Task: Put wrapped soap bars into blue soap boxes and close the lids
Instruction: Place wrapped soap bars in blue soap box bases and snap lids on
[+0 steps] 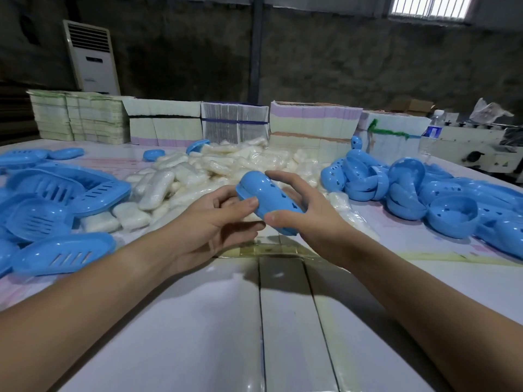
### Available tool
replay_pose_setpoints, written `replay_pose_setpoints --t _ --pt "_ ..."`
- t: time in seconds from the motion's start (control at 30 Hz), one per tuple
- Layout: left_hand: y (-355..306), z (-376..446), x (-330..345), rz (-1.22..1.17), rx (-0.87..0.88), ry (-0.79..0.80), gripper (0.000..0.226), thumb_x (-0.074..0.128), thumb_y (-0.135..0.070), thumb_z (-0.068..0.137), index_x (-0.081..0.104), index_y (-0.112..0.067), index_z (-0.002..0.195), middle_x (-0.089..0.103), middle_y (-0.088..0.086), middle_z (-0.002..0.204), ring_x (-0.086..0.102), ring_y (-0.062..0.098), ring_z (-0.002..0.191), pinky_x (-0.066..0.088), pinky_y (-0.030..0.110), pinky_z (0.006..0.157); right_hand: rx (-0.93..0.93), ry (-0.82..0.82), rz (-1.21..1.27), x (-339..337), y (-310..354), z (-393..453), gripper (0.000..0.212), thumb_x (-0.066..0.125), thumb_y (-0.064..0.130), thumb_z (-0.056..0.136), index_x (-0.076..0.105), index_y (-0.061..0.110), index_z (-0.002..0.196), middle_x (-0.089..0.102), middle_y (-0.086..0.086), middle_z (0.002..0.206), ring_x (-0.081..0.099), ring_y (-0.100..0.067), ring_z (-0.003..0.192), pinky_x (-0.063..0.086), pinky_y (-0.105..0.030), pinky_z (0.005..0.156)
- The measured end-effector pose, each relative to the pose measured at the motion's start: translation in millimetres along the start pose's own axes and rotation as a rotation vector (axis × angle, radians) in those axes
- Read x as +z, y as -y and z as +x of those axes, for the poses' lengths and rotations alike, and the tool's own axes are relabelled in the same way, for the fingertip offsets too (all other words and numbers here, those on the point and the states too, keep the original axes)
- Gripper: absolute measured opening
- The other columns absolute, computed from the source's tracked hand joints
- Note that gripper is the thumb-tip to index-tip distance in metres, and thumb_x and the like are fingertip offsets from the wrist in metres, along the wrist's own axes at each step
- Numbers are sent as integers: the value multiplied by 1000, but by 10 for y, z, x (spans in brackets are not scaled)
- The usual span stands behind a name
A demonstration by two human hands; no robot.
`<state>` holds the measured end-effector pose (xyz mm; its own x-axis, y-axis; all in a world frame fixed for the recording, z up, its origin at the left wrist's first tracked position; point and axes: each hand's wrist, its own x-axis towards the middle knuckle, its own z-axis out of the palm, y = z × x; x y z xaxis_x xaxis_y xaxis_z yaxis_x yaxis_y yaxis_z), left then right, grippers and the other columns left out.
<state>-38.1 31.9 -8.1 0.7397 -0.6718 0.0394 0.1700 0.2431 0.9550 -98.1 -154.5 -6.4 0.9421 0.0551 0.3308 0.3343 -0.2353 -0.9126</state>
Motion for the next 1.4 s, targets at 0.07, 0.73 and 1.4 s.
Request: replay_pose_setpoints --t 0.07,0.73,1.4 --pt "11 6 6 -59 -1 -26 66 73 -21 76 53 -2 136 58 24 137 64 38 119 56 39 95 15 17 43 3 -24 14 68 79 32 62 56 45 124 70 4 100 67 -16 88 53 -26 78" --pt "41 -7 44 -118 33 -76 42 73 -20 78 59 -2 113 67 25 125 73 37 100 62 34 83 18 19 16 -14 -76 22 63 78 37 73 52 44 131 67 -2 111 68 -15 94 53 -23 77" --pt "36 -17 33 -100 68 -69 58 76 -16 72 57 4 122 69 24 121 75 31 98 61 26 70 -18 -17 -106 24 16 -22 52 69 20 90 49 34 136 62 -15 116 65 -13 89 55 -30 84"
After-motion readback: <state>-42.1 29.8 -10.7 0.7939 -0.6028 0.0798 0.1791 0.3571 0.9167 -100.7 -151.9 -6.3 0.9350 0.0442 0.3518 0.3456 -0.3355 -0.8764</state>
